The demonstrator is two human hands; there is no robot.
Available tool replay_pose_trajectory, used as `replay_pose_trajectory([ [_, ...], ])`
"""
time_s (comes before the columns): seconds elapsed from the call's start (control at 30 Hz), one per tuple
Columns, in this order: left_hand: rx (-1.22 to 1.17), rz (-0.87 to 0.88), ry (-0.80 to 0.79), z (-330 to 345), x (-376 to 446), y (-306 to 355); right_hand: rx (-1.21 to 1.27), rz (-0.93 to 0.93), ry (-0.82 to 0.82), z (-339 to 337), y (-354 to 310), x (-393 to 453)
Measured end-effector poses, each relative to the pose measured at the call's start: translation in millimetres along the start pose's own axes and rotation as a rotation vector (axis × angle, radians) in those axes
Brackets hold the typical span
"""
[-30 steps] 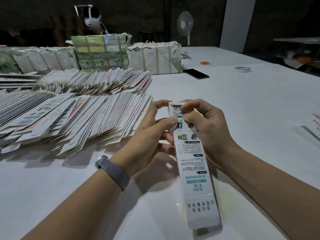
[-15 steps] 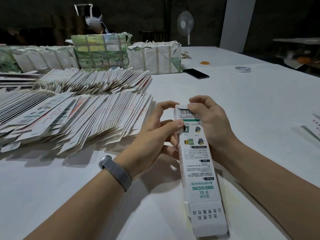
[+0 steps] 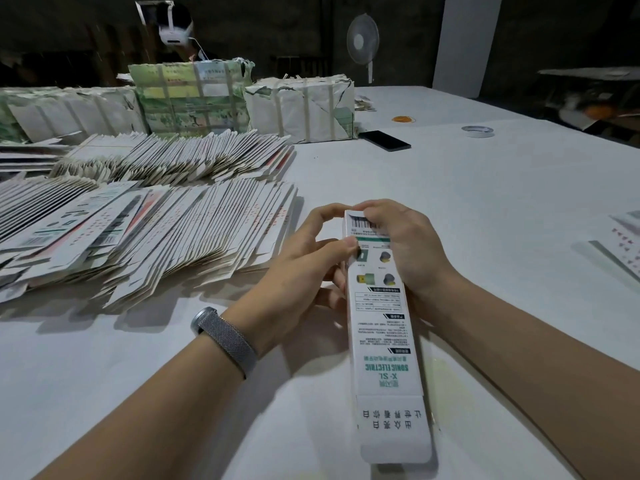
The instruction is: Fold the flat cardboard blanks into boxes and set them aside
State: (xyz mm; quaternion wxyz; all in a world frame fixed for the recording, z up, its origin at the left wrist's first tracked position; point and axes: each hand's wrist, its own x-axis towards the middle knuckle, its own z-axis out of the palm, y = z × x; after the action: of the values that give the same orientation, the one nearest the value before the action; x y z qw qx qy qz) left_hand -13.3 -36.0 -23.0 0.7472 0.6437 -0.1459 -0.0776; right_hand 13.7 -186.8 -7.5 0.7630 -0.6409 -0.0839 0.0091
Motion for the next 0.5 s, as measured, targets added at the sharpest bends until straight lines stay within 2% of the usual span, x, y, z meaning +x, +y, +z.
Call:
replay_pose_trajectory([
  [0.5,0.016,-0.007,-0.057,2.4,-2.8,3.5,0.018,-0.004,0.079,-0.9,-6.9,2.1],
])
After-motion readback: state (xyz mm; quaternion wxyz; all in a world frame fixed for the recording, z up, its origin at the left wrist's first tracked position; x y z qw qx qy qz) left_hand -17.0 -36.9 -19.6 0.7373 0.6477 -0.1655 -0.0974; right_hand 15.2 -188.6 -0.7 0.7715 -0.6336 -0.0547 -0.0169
